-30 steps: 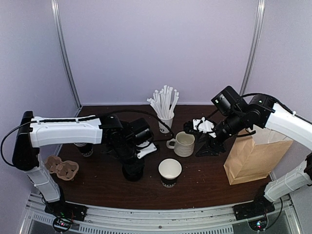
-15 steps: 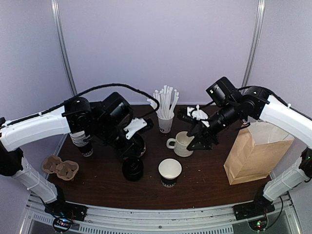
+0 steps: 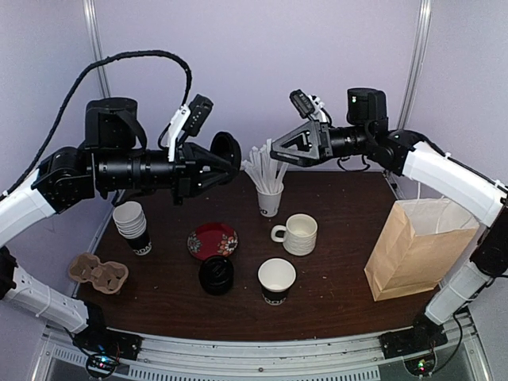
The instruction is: Pack the takeout coffee
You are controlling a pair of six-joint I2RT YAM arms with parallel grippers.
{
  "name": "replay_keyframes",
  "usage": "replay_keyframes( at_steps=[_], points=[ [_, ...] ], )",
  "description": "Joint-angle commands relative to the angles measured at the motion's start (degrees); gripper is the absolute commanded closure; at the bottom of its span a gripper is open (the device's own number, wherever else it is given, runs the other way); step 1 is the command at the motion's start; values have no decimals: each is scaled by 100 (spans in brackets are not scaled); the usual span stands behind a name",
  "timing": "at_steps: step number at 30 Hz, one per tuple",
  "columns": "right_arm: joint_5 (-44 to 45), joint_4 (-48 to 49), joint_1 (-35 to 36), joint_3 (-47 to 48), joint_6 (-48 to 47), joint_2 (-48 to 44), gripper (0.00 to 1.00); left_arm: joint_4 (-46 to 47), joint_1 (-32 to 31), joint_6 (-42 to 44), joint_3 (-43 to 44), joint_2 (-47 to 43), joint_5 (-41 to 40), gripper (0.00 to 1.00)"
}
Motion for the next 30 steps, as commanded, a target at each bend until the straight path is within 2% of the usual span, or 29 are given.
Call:
replay_keyframes(
  at_steps=[1,2,4,7,16,30],
  points=[
    [-876,3869,41,-468,3451,273,1,1049,24,146,-127,-24,414,90],
    [-924,4313,62,-498,3800,336,1,1065,21,146,-116,-11,431,90],
    [-984,4600,133,-499,4068,419,1,1102,16,144,-120,4,450,90],
    [-986,4357,292,-502,3890,429,1,1161,15,139,-133,28,486,90],
    [-1167,4679,626,-563,4104,496,1,1259,16,190,-146,98,496,89],
    [-1100,4773,727,-550,4244,701,4,1408,13,128,-119,139,777,89]
  ],
)
